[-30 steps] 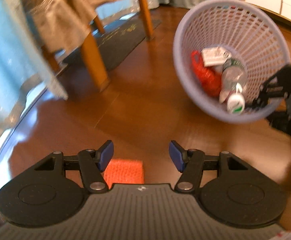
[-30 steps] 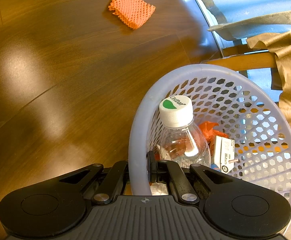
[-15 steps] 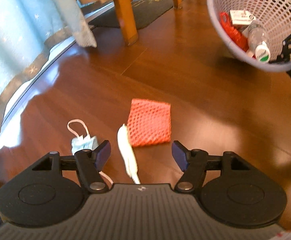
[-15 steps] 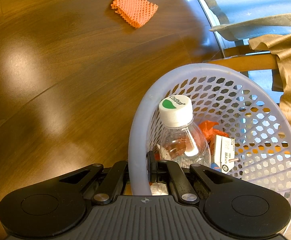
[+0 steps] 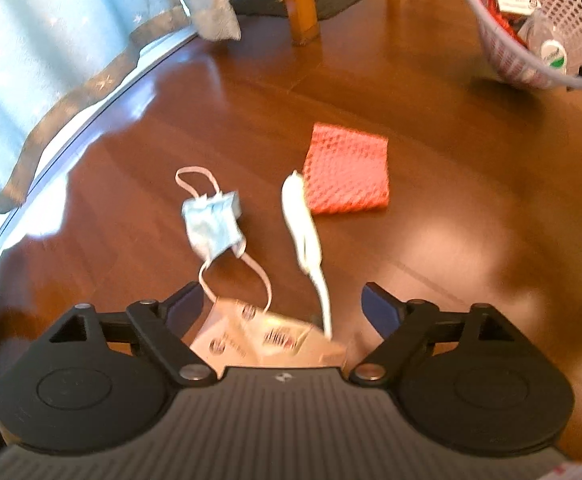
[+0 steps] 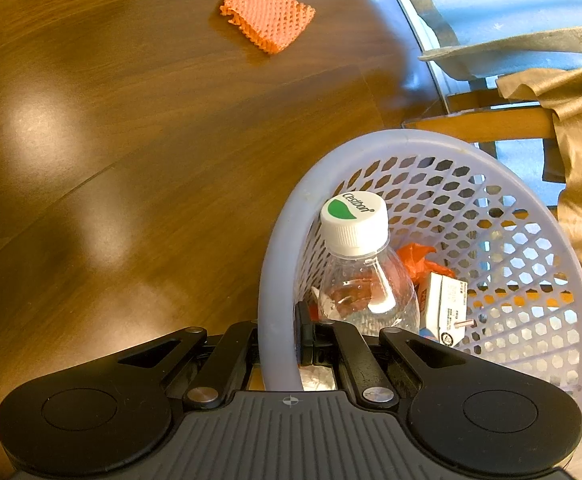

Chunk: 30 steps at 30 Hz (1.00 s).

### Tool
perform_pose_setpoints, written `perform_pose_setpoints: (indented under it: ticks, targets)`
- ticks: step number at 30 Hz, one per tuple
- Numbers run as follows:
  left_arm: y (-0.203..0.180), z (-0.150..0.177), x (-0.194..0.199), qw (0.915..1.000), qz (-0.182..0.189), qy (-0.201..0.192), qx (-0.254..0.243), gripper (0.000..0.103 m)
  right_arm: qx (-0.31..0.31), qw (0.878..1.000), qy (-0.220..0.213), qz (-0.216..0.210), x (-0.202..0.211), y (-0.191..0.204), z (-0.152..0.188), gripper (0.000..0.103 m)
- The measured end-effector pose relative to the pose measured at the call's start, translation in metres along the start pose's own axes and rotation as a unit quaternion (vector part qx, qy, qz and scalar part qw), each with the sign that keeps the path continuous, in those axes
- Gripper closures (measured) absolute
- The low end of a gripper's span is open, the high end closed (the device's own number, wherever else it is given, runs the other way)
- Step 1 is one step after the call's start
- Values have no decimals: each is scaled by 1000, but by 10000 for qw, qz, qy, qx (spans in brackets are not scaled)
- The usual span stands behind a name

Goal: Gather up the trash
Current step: 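Move the open left tool down toward the beige paper wrapper, then close the left tool on the beige paper wrapper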

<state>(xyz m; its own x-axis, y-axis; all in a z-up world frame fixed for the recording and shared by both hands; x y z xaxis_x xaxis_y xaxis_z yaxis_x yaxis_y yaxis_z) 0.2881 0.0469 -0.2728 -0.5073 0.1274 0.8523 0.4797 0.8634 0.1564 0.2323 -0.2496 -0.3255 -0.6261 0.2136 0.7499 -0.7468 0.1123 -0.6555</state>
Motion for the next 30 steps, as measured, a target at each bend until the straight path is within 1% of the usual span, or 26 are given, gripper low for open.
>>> perform_pose_setpoints:
  ticks: [6,12,14,16,19,22,26,27,29,30]
  targets:
    - [14,26,-9,9998,-120,142,-18,13,12,10000,-9,-5,-1,-1,-2,103]
    - [33,41,-13,9993,-276,226,56,12,32,10000,8,-23,-1,0,-1,103]
    - [42,44,-13,9989,-285,266,251,12,38,10000,7,-25,-1,0,-2,103]
    - [51,47,-12,9975,-300,304,562,12,41,10000,7,-26,-1,0,-2,103]
    - [61,52,-11,9935,-273,375,1042,12,55,10000,9,-35,-2,0,-3,103]
    - [66,55,-10,9895,-243,434,1359,14,61,10000,7,-42,-2,0,-3,103]
    - [70,60,-13,9838,-211,595,1677,29,54,10000,7,-36,-2,0,-2,103]
    - [70,62,-14,9829,-199,655,1709,35,54,10000,8,-37,-2,0,-2,103]
    - [70,64,-18,9822,-214,737,1712,41,43,10000,5,-36,-2,1,-1,103]
    - [70,65,-19,9823,-225,782,1686,47,42,10000,3,-33,-2,1,-1,103]
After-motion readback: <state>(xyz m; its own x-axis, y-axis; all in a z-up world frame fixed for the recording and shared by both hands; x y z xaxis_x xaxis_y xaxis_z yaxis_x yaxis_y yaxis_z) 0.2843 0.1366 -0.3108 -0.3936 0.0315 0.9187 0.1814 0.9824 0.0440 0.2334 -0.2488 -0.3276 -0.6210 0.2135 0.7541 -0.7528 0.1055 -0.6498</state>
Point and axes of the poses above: each gripper's, at about its wrist camera, not at the fingertips, and x roughly against the way its jaws point, y to its left, z to its underside, the point moved 10 cm from there along -x, roughly the way its jaws point, and after that the axes turned 8 degrees about x, right-handed, at the moved point
